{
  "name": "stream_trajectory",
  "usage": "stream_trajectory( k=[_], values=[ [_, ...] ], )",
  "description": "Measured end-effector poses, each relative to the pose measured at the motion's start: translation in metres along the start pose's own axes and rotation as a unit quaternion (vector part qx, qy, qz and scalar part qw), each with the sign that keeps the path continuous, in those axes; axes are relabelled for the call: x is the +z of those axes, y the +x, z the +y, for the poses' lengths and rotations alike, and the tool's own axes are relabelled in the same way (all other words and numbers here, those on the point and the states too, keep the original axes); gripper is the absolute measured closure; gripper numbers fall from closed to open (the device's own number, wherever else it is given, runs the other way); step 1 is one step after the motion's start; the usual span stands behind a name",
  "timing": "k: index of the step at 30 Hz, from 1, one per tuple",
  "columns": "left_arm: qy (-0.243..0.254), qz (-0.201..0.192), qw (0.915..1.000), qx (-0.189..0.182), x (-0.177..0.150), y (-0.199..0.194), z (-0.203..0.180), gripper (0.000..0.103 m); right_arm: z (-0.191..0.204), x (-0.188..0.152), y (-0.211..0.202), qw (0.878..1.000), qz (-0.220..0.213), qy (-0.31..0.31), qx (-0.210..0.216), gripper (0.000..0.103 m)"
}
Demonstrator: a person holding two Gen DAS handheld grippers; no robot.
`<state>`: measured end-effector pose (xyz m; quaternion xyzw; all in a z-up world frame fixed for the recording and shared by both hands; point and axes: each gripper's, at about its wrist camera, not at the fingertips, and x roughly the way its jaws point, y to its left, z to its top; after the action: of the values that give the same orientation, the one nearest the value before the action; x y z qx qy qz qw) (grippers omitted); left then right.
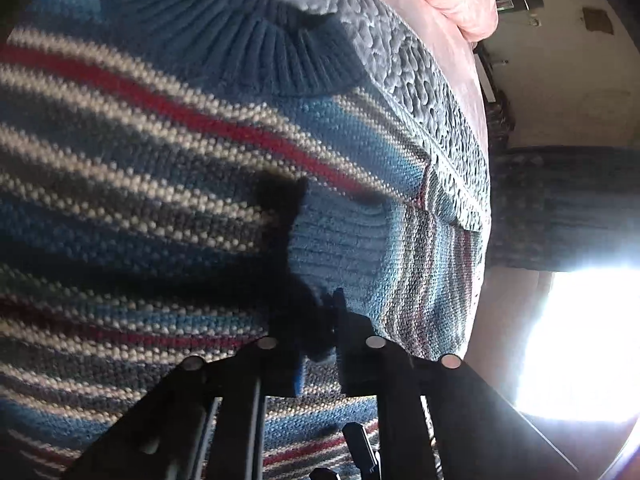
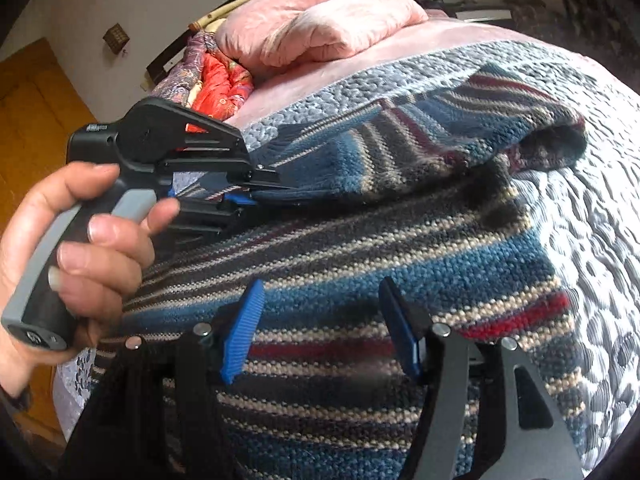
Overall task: Fold small clothes
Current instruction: 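Fold the held sleeve across the sweater body with the right gripper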
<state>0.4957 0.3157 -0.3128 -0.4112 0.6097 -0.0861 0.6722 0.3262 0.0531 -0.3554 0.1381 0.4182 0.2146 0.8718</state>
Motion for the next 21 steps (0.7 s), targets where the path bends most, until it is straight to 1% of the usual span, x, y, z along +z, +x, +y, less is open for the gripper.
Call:
stream_trajectory(
  k=[4, 6, 11, 16, 18, 21],
  values=[
    [0.040, -0.021, 0.9990, -0.005, 0.007, -0.032, -0.027, 0.095, 0.003, -0.002, 0.005, 1.000, 0.005, -0.007, 0.004, 0.043],
    [0.072, -0.044, 0.9964, -0.010, 0.012, -0.063, -0.046, 0.096, 0.004, -0.001, 0.007, 1.000, 0.004, -0.007, 0.008, 0.043],
    [0.115, -0.084, 0.9898, -0.009, 0.021, -0.130, -0.067, 0.096, 0.007, -0.003, 0.007, 1.000, 0.003, -0.008, 0.014, 0.043],
    [0.141, -0.110, 0.9839, 0.000, 0.016, -0.185, -0.069, 0.096, 0.004, 0.000, 0.010, 1.000, 0.005, -0.003, 0.017, 0.043],
    [0.145, -0.116, 0.9826, 0.003, 0.017, -0.197, -0.065, 0.096, 0.003, 0.001, 0.010, 1.000, 0.005, 0.002, 0.018, 0.043],
    [0.146, -0.125, 0.9813, 0.012, 0.019, -0.214, -0.049, 0.096, 0.002, 0.001, 0.011, 1.000, 0.005, 0.004, 0.019, 0.043]
  ],
)
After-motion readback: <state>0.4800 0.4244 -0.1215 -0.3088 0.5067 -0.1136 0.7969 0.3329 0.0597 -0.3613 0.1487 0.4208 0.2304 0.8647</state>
